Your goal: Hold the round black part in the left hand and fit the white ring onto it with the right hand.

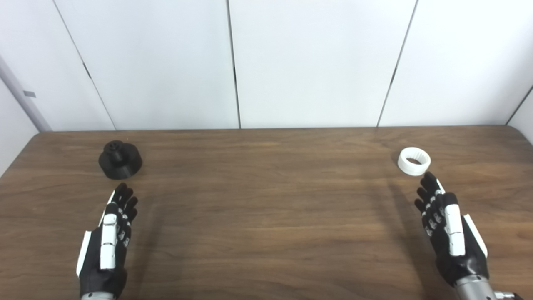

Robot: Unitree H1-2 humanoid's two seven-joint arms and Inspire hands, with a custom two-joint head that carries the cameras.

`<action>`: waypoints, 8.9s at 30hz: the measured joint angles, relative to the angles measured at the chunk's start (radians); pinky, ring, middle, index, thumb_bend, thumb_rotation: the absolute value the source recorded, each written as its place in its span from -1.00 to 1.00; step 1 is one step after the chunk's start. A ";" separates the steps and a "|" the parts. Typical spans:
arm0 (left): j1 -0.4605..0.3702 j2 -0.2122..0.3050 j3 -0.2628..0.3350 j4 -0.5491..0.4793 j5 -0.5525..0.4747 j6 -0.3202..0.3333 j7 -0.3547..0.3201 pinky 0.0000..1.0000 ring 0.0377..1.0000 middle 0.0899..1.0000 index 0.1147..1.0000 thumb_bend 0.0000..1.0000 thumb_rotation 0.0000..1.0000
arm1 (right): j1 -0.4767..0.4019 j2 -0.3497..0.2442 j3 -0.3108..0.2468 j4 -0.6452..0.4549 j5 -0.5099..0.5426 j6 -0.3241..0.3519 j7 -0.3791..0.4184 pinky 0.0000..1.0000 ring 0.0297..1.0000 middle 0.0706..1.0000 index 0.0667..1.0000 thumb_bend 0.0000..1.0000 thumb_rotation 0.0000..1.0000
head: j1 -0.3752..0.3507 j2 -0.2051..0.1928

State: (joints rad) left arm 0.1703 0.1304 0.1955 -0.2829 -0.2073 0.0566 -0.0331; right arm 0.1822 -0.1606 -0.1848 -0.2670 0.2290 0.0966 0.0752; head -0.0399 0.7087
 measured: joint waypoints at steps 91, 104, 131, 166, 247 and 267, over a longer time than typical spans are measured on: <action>-0.035 -0.104 -0.088 0.159 0.124 -0.197 0.076 0.99 0.96 0.96 0.93 -0.12 0.76 | -0.008 -0.062 -0.047 0.168 0.019 -0.158 0.049 0.67 0.83 0.85 0.79 0.19 1.00 | 0.348 -0.250; -0.022 -0.080 -0.065 0.141 0.170 -0.197 0.070 0.82 0.88 0.89 0.92 0.21 0.26 | 0.016 -0.033 -0.028 0.117 0.000 -0.143 0.043 0.70 0.86 0.86 0.79 0.27 1.00 | 0.330 -0.221; -0.228 0.293 -0.037 0.179 0.705 0.132 0.084 0.99 1.00 0.94 0.85 1.00 -0.14 | 0.022 -0.003 -0.008 0.073 -0.045 -0.108 0.024 0.88 0.94 0.93 0.88 0.43 1.00 | 0.310 -0.175; -0.535 0.397 -0.151 0.731 0.790 0.124 0.182 1.00 0.98 0.87 0.71 1.00 -0.23 | 0.030 -0.003 0.018 -0.010 -0.055 -0.044 -0.003 1.00 1.00 1.00 0.99 0.28 1.00 | 0.299 -0.153; -0.709 0.337 -0.259 1.009 0.666 0.033 0.304 0.75 0.78 0.58 -0.17 0.05 -0.87 | 0.045 0.000 0.034 -0.173 -0.045 0.130 -0.020 1.00 1.00 1.00 1.00 -0.04 1.00 | 0.281 -0.110; -0.647 0.319 -0.271 0.865 0.641 0.013 0.257 0.69 0.80 0.62 -0.16 0.05 -0.86 | 0.045 0.004 0.037 -0.182 -0.037 0.169 -0.043 1.00 1.00 1.00 1.00 -0.13 1.00 | 0.247 -0.084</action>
State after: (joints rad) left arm -0.4763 0.4491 -0.0754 0.5822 0.4332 0.0691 0.2237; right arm 0.2270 -0.1563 -0.1480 -0.4494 0.1922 0.2656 0.0322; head 0.2071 0.6243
